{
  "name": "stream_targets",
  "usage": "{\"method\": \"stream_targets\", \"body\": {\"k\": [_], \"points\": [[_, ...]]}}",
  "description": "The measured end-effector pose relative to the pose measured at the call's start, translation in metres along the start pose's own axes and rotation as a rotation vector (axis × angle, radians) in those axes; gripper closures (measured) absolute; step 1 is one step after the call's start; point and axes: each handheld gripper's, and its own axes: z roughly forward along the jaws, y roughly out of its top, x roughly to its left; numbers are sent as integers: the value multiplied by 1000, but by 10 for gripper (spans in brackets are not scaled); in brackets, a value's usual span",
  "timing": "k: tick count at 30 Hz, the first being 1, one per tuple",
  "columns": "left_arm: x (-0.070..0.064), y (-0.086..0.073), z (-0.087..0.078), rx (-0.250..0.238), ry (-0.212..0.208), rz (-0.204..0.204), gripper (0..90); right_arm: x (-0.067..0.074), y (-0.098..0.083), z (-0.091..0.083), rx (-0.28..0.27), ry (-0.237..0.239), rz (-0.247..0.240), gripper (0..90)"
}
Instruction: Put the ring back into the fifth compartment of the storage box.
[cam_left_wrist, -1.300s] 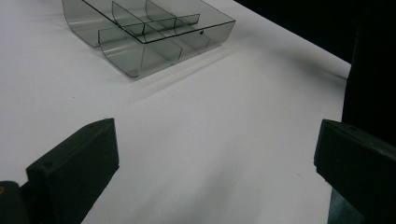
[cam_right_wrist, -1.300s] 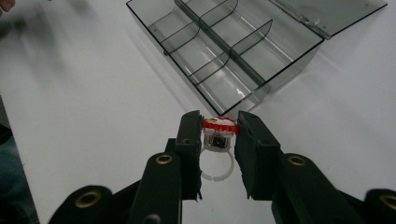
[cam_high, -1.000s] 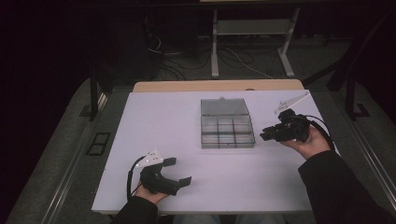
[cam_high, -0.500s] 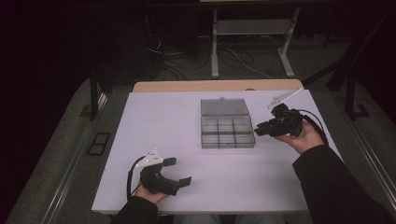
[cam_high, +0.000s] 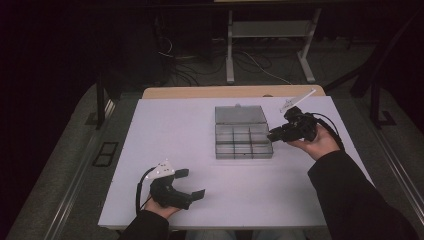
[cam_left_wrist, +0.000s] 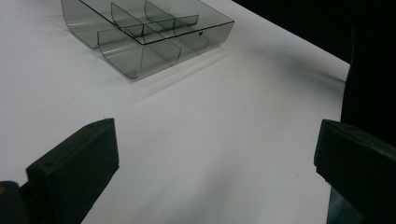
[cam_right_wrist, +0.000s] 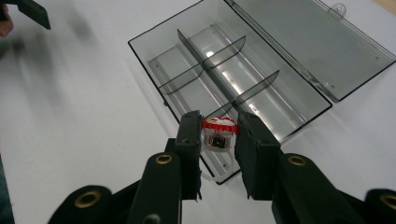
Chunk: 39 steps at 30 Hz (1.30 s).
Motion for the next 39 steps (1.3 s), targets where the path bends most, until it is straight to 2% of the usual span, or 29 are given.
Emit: {"method": "stream_targets", "body": {"k": [21, 38, 39], "points": [[0, 1, -1, -5, -1, 2, 0, 5, 32, 23, 5, 43, -29, 698], [0, 1, -1, -1, -5, 7, 0, -3, 50, 47, 20, 44, -45, 698], [0, 1, -1, -1, -5, 8, 0, -5, 51, 50, 14, 46, -31, 698]]}}
